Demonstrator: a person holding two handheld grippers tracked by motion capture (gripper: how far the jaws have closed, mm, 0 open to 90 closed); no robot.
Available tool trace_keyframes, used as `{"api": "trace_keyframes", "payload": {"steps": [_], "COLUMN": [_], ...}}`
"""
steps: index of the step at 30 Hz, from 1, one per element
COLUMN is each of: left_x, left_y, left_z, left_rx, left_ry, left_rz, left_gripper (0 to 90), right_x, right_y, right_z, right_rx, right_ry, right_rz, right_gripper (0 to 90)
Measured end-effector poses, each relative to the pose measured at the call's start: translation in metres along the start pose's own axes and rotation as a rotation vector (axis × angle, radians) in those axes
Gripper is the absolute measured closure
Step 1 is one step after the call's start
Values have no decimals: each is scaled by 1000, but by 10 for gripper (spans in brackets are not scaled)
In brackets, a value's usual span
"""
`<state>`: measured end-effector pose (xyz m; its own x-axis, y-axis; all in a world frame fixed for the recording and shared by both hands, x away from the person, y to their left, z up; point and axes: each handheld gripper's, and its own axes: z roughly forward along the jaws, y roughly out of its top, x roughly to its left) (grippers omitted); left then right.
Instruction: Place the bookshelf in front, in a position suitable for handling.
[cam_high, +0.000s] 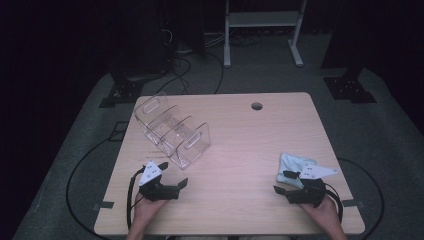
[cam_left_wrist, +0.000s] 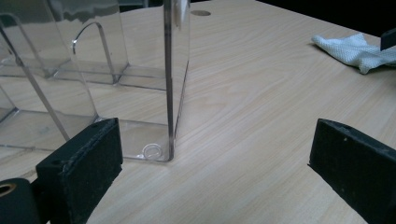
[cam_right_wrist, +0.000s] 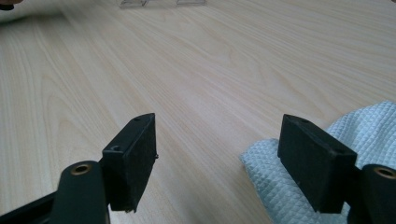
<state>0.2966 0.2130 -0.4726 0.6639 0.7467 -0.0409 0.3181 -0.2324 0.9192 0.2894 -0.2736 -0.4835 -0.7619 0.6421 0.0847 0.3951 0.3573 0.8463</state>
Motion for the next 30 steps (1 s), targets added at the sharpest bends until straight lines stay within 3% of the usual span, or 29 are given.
{"api": "trace_keyframes", "payload": {"steps": [5,12,16,30], "left_x": [-3,-9,-8,16], "left_y": [4,24,30,65], "left_z": [-2,-5,-4,-4], "left_rx": [-17,-24,2,18], "left_ry": [-22,-50,-49,-19], "left_rz": [-5,56,97,129], "left_gripper": [18,17,17,17], "right_x": [1,3,2,4], "right_y": [0,0,0,0], "right_z": [-2,-7,-8,-8], "right_rx": [-10,-30,-32,-31], "right_ry": [-2,-8,-7,6], "right_rz": [4,-9,0,-4], "right_gripper": [276,276,275,275]}}
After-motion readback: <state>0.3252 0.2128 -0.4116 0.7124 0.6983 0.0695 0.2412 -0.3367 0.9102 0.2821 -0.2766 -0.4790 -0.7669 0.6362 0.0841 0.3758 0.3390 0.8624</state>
